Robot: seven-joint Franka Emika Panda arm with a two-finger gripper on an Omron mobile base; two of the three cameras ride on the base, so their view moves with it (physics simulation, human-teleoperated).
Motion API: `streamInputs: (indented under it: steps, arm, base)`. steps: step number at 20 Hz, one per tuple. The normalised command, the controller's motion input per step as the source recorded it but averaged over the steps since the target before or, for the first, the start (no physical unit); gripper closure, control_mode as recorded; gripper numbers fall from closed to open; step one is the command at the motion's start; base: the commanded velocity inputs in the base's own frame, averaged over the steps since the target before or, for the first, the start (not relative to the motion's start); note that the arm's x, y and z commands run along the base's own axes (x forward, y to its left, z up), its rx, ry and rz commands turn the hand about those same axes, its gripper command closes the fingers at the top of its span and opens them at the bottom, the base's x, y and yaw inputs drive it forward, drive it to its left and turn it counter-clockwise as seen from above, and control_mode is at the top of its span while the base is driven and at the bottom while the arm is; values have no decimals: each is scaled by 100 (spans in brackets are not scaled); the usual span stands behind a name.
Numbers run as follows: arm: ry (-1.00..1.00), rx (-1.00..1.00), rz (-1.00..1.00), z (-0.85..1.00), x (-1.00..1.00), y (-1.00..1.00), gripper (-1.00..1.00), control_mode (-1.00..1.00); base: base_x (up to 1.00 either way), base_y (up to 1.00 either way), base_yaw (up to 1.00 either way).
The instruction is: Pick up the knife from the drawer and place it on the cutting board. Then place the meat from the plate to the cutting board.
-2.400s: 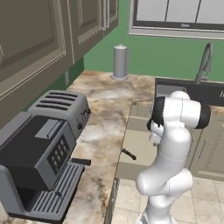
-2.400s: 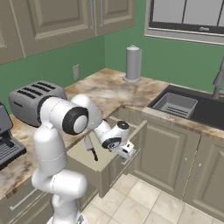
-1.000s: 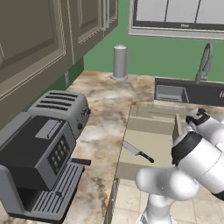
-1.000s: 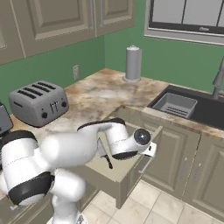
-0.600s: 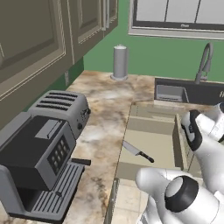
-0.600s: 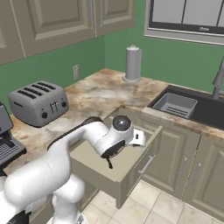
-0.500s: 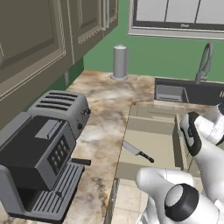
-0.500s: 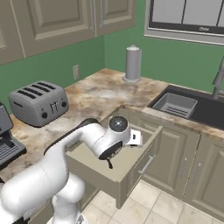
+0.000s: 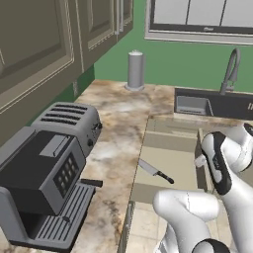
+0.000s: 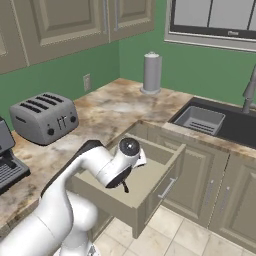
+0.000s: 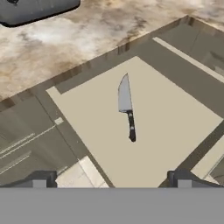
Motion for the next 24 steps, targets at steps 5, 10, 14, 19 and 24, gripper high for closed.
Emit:
streamInputs:
  steps: [5, 10, 14, 19, 24]
  arm:
    - [25, -16, 12, 0, 5, 45, -100, -100]
    - [35, -12, -3, 0, 19, 33, -100, -100]
    - [4, -2, 0, -6, 13, 3, -100, -100]
    - [-1, 0, 8, -43, 2, 1, -100, -100]
    - [-18, -5, 5, -49, 11, 2, -100, -100]
  base:
    - [0, 0, 0]
    - [0, 0, 0]
    - [0, 0, 0]
    - [0, 0, 0]
    - [0, 0, 0]
